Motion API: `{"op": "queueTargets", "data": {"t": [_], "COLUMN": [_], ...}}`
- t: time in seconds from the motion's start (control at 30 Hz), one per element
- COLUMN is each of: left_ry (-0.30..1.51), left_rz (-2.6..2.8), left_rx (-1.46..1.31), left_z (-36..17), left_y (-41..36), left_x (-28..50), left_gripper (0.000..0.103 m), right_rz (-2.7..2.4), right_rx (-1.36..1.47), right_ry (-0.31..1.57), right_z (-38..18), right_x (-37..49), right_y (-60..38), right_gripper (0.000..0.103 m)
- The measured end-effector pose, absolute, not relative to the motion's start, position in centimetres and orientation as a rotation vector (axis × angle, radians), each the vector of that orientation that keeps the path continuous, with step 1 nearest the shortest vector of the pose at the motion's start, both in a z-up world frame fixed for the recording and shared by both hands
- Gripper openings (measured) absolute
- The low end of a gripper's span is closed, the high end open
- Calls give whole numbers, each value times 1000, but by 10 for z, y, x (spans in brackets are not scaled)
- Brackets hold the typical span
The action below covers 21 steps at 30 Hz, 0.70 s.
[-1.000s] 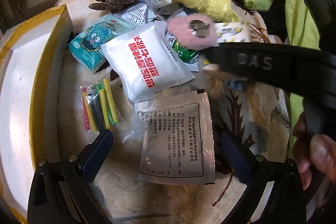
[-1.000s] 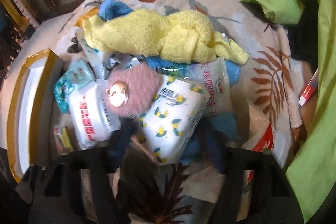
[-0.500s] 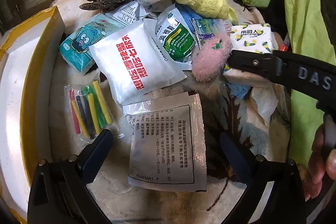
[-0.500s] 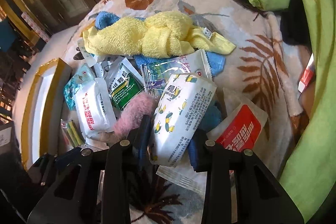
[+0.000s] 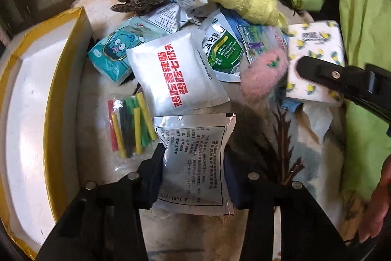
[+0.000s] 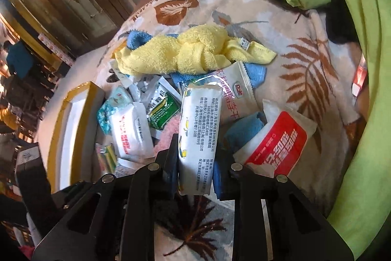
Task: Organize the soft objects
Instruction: 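Grasp the yellow-printed tissue pack with right gripper while left grasps the silver sachet, then carry both items into the yellow-rimmed box and open both grippers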
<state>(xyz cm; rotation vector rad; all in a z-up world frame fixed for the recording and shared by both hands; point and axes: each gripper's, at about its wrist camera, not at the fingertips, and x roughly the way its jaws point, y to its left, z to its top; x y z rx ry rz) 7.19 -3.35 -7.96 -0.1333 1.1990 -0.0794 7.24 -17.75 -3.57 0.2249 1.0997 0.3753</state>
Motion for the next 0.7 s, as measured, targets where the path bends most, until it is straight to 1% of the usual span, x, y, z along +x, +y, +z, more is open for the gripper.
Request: {"op": "queueTargets", "data": {"t": [0.23,0.37,0.6,0.7], "left_ry": [1190,1140,1090,1073], "left_rz": [-148,-158,-81,-17], "left_rx": [-151,-141,-156,-181], "left_z": [-74,-51,-16,-2], "left_y": [-28,-18,16,47], "left_x": [55,36,36,35], "left_gripper": [41,41,41,41], "right_rz": [373,399,489,559], "right_rx": [294,303,280,256], "right_ry": [1054,1033,1022,1020], "right_z": [-17,-8,9,18], "right_x": [60,51,48,51], "right_y": [-196,-197,-164,-133], "right_gripper": [22,22,22,22]}}
